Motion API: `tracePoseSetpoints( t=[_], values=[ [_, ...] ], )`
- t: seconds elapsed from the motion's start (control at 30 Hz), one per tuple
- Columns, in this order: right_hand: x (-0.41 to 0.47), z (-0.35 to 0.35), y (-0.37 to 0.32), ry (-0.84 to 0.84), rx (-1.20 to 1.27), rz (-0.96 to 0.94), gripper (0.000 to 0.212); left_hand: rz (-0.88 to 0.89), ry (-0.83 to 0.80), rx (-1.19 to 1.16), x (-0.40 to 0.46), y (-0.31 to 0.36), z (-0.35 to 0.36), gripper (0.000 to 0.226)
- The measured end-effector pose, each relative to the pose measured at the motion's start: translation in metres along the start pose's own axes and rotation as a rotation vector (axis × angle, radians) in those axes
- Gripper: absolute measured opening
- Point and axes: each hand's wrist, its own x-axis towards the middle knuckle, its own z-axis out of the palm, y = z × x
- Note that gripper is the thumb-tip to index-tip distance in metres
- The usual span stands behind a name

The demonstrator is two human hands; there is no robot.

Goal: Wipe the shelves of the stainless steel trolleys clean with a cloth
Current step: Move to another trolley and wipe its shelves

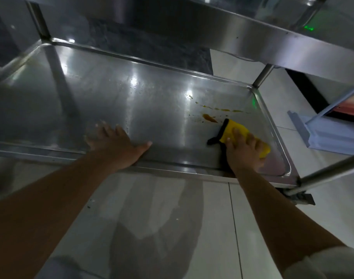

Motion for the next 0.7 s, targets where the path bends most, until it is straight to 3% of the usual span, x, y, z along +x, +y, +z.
tracePoseSetpoints(
  t=[0.1,0.17,0.27,0.43,0.5,0.63,0.7],
  values=[
    [-0.007,0.007,-0.031,-0.035,-0.024,-0.020,0.047,0.203,0.130,0.051,0.000,0.020,0.020,0.100],
    [-0.015,0.015,-0.055,-0.041,-0.037,-0.227,0.047,0.296,0.183,0.087,-0.001,0.025,0.031,0.092],
    [-0.025,0.029,-0.091,-0.028,-0.074,-0.569,0.047,0.338,0.208,0.139,0.003,0.019,0.036,0.100],
    [-0.002,0.038,-0.098,-0.012,-0.075,-0.852,0.049,0.354,0.213,0.097,0.002,0.011,0.034,0.103],
    [0.032,0.032,-0.080,-0.013,-0.106,-0.785,0.049,0.351,0.211,0.081,0.002,0.010,0.033,0.100],
    [0.090,0.013,-0.020,0.007,-0.071,-0.343,0.050,0.348,0.216,0.068,0.003,0.012,0.034,0.096],
    [0.094,0.005,0.002,0.001,-0.082,-0.219,0.052,0.344,0.208,0.068,0.004,0.014,0.034,0.094]
  ],
)
